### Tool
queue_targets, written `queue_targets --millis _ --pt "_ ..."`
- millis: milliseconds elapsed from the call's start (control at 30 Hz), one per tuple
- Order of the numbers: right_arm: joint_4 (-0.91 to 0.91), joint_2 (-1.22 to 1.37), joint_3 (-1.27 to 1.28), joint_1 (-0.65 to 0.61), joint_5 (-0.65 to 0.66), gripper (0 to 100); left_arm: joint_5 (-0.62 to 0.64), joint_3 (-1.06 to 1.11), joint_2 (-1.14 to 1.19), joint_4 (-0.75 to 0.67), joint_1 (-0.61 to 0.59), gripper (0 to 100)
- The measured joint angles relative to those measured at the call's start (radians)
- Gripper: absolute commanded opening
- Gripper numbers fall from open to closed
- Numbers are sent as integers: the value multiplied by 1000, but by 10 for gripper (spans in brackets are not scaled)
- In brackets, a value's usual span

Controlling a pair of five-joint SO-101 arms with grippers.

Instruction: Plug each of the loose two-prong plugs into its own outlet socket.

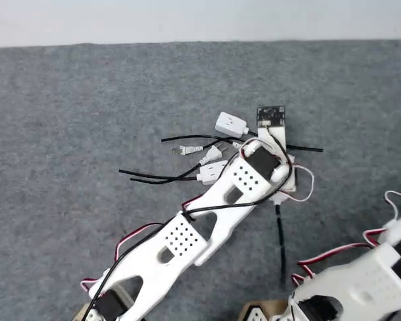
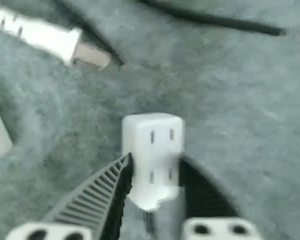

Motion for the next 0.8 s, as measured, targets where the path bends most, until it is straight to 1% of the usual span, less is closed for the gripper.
queue_targets --millis 167,300,367,533,600,700,800 --pt "0 0 0 0 -2 231 -52 -25 -3 17 0 11" --pt "0 0 0 0 -28 231 -98 6 -44 21 8 11" --pt "0 0 0 0 -31 231 -109 77 -92 21 11 11" --pt "0 0 0 0 -37 231 -118 368 -284 21 9 13" --pt "0 0 0 0 -37 231 -133 443 -362 21 11 13" --pt "0 0 0 0 -37 231 -181 476 -443 21 11 13" --pt "0 0 0 -6 -37 231 -215 485 -489 21 -20 13"
